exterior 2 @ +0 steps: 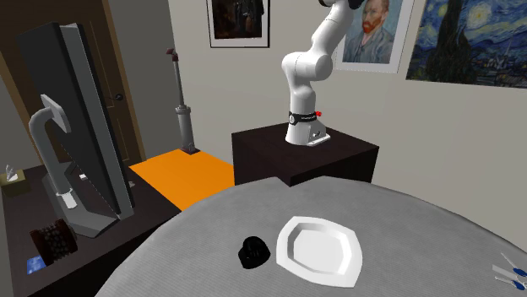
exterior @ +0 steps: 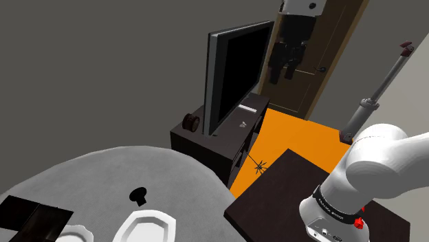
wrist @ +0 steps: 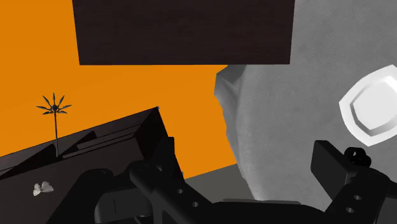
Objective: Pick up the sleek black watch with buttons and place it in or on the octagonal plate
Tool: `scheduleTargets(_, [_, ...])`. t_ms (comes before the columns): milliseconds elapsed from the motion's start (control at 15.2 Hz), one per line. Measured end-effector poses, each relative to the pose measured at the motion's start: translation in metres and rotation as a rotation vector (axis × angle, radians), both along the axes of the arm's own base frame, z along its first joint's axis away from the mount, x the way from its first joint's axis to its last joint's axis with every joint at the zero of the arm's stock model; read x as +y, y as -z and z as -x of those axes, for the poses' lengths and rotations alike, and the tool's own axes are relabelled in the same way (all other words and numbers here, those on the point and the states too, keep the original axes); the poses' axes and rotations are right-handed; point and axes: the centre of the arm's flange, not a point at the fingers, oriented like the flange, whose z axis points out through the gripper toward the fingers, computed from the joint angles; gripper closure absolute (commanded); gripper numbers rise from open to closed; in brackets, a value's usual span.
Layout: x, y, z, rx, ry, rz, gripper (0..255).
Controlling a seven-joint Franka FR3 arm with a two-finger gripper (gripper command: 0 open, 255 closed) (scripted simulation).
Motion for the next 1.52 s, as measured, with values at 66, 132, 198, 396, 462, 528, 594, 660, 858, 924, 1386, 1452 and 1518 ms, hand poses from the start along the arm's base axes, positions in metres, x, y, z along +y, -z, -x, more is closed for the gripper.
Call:
scheduleTargets(66, [0.0,0.0,0.0,0.0,0.0,0.0,0])
scheduleTargets(132, [0.004,0.004,-0.003,0.0,0.0,0.001,0])
scheduleTargets(198, [0.01,0.012,-0.005,-0.001,0.0,0.003,0])
scheduleTargets(396, [0.039,0.033,-0.02,-0.004,-0.001,0.011,0])
scheduleTargets(462, [0.048,0.04,-0.024,-0.005,-0.001,0.014,0])
scheduleTargets(528, [0.057,0.048,-0.028,-0.006,-0.001,0.017,0])
scheduleTargets(594, [0.067,0.057,-0.032,-0.007,0.0,0.02,0])
scheduleTargets(660, [0.08,0.067,-0.035,-0.009,-0.001,0.022,0])
scheduleTargets(858, [0.105,0.091,-0.045,-0.013,0.0,0.031,0])
scheduleTargets(924, [0.115,0.096,-0.051,-0.015,0.0,0.034,0])
scheduleTargets(1386, [0.181,0.157,-0.083,-0.023,0.001,0.054,0])
scheduleTargets(1452, [0.192,0.165,-0.089,-0.025,0.001,0.056,0])
scheduleTargets(1518, [0.2,0.175,-0.091,-0.026,0.001,0.059,0])
